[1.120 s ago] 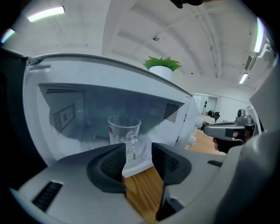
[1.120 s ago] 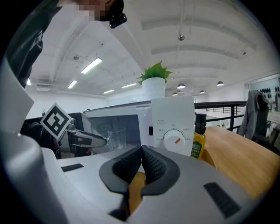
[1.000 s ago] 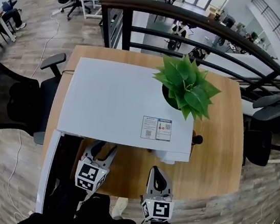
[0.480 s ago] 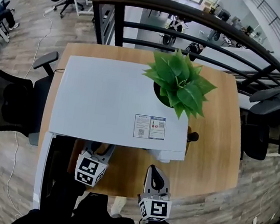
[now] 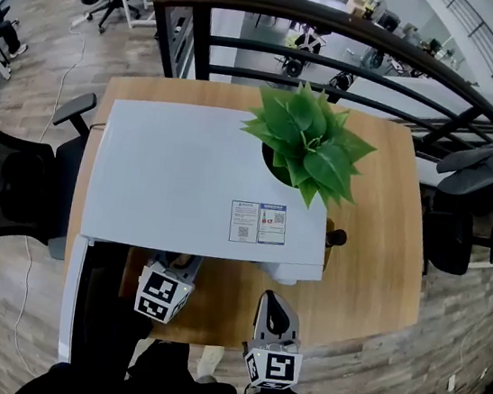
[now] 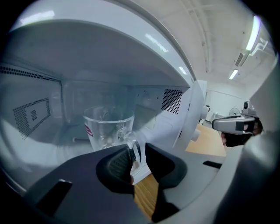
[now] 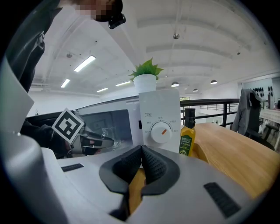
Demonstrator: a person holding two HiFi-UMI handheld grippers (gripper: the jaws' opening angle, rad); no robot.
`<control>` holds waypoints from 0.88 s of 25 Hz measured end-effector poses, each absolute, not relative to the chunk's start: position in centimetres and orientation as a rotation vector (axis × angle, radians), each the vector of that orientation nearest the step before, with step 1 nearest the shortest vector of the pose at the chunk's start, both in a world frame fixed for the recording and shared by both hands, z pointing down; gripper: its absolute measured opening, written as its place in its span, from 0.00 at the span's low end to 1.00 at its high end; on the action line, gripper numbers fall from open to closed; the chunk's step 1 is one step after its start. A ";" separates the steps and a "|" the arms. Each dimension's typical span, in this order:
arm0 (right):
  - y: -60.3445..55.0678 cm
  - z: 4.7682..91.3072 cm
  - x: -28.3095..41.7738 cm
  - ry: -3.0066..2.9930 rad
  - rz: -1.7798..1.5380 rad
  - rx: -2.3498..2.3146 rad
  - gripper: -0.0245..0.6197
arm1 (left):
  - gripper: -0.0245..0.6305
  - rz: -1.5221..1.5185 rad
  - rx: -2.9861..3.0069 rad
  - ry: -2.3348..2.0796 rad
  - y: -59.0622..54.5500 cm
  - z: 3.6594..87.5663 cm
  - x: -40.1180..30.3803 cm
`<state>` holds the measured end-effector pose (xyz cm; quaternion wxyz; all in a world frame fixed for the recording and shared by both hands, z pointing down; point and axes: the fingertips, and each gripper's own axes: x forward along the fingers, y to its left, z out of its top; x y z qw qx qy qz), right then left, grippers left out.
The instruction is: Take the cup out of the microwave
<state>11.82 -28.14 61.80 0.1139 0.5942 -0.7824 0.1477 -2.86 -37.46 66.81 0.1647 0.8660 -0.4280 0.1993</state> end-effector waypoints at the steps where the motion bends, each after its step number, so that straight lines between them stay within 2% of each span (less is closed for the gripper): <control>1: -28.1 61.8 11.9 -2.289 0.438 1.749 0.06 | 0.18 0.567 2.471 -1.214 -37.6 66.8 -2.7; 6: -27.8 62.0 12.3 -2.273 0.444 1.770 0.06 | 0.09 0.564 2.500 -1.201 -38.0 66.9 -1.8; 22: -26.9 60.9 12.2 -2.258 0.418 1.802 0.06 | 0.07 0.513 2.615 -1.114 -36.8 65.1 -0.7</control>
